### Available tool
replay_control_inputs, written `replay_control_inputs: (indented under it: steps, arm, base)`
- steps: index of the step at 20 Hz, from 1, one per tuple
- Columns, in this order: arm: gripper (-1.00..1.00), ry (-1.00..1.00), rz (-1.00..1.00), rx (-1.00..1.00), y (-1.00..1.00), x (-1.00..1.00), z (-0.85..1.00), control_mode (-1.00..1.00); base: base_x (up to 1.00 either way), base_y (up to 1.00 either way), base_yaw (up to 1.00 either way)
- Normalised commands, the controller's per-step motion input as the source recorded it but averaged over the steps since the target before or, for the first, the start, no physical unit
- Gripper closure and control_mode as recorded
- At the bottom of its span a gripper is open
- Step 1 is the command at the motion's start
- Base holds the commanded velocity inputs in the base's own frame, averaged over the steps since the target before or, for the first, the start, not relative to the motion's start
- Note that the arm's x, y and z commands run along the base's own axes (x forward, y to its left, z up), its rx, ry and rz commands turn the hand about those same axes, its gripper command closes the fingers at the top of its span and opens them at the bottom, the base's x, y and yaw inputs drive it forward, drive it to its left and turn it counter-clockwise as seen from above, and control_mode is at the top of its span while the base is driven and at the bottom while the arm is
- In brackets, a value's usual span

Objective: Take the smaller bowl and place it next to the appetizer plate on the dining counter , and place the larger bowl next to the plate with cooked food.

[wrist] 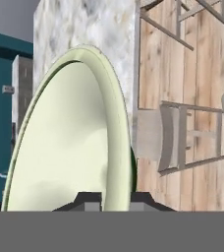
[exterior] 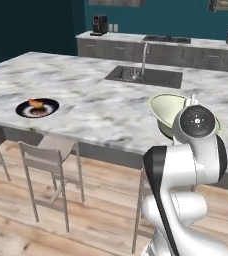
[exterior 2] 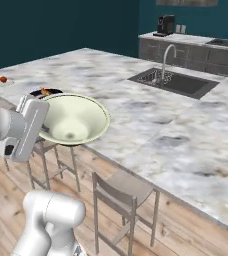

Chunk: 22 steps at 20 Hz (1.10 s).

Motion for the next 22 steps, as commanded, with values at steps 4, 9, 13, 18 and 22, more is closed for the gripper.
replay_control_inputs:
  steps: [4, 9, 13, 18, 22]
  arm:
    - [1.0, 0.0, 0.0, 0.0, 0.0, 0.0, 0.0, 1.0]
    - [1.0, 0.0, 0.0, 0.0, 0.0, 0.0, 0.0, 1.0]
    - [1.0, 0.0, 0.0, 0.0, 0.0, 0.0, 0.0, 1.0]
    - [1.0, 0.0, 0.0, 0.0, 0.0, 0.0, 0.0, 1.0]
    - [1.0, 0.0, 0.0, 0.0, 0.0, 0.0, 0.0, 1.0]
  base:
    - [0.4, 1.0, -0.2]
    - [0.32, 1.0, -0.19]
    - [0.26, 1.0, -0.18]
    - [0.26, 0.96, -0.14]
    - [0.09, 0.51, -0.21]
